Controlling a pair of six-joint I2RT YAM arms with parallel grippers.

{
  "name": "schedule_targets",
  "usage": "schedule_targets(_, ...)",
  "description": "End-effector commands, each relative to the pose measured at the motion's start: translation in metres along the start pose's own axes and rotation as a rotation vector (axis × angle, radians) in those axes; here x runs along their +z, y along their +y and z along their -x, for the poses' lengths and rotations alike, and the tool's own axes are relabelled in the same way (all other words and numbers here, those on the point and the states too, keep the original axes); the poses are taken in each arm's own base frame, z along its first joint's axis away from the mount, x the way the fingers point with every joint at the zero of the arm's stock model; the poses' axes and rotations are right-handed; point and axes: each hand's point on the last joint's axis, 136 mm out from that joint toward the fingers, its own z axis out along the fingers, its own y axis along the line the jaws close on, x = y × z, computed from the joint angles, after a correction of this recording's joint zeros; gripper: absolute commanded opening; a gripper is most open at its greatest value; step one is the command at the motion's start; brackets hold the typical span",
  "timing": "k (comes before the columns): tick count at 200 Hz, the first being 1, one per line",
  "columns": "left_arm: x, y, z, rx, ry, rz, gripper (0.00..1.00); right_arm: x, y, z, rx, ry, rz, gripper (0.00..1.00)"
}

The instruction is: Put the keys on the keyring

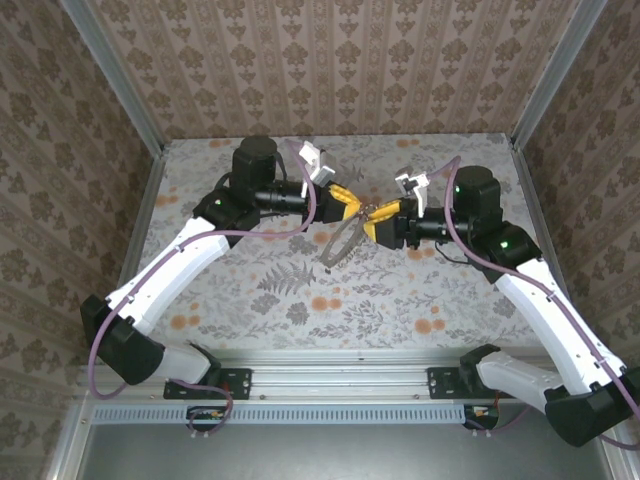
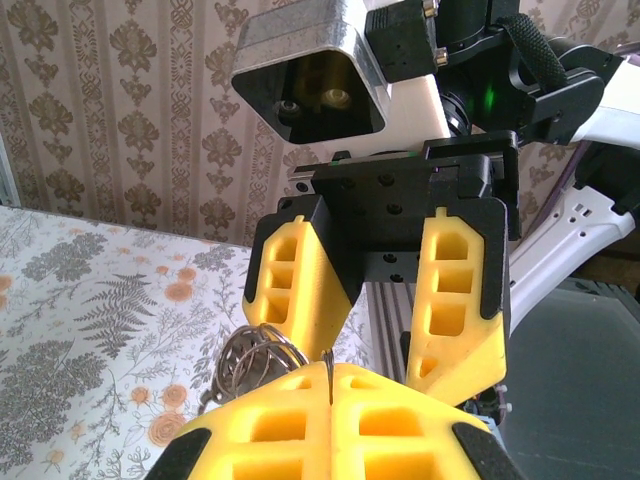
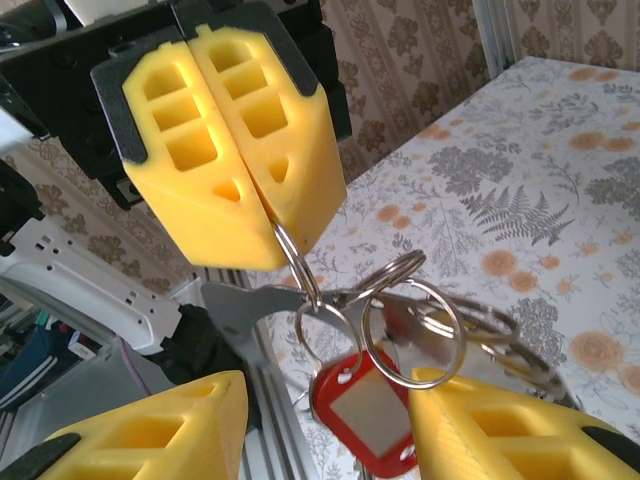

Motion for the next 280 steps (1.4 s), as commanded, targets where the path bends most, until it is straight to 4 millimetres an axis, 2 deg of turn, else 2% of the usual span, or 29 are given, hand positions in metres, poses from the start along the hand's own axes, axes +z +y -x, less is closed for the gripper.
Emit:
schedule_targets(1, -0.004, -0.009, 0.020, 0.053, -0.047, -0.007, 0.00, 0.006, -0.001, 0.005, 0.002, -0.024, 0.008, 0.48)
schedule_targets(18, -0.004, -0.009, 0.020, 0.057, -0.052, 0.001, 0.00, 0.007, -0.003, 0.003, 0.005, -0.020, 0.001, 0.47)
schedule_targets(35, -0.005, -0.009, 0.022, 0.063, -0.062, 0.016, 0.00, 0.007, -0.004, 0.000, 0.006, -0.015, -0.006, 0.41)
schedule_targets(80, -0.006, -0.009, 0.026, 0.075, -0.080, 0.030, 0.00, 0.009, -0.009, -0.010, 0.020, 0.004, -0.019, 0.00)
schedule_targets(118, -0.004, -0.007, 0.026, 0.080, -0.107, 0.054, 0.00, 0.012, -0.006, -0.012, 0.024, 0.011, -0.002, 0.00)
schedule_targets(167, 0.005, -0.008, 0.018, 0.070, -0.112, 0.054, 0.00, 0.022, 0.011, -0.011, 0.009, 0.039, 0.073, 0.00)
schedule_targets(207, 0.007, -0.007, 0.015, 0.065, -0.112, 0.054, 0.00, 0.025, 0.006, -0.015, 0.010, 0.052, 0.058, 0.00)
schedule_targets(261, 0.007, -0.006, 0.016, 0.071, -0.120, 0.064, 0.00, 0.017, 0.001, -0.021, 0.010, 0.051, 0.001, 0.00)
schedule_targets(271, 0.006, -0.006, 0.017, 0.074, -0.123, 0.067, 0.00, 0.016, 0.000, -0.023, 0.012, 0.053, -0.011, 0.15)
schedule_targets(280, 0.006, -0.006, 0.017, 0.076, -0.124, 0.069, 0.00, 0.012, -0.001, -0.024, 0.010, 0.050, -0.025, 0.19)
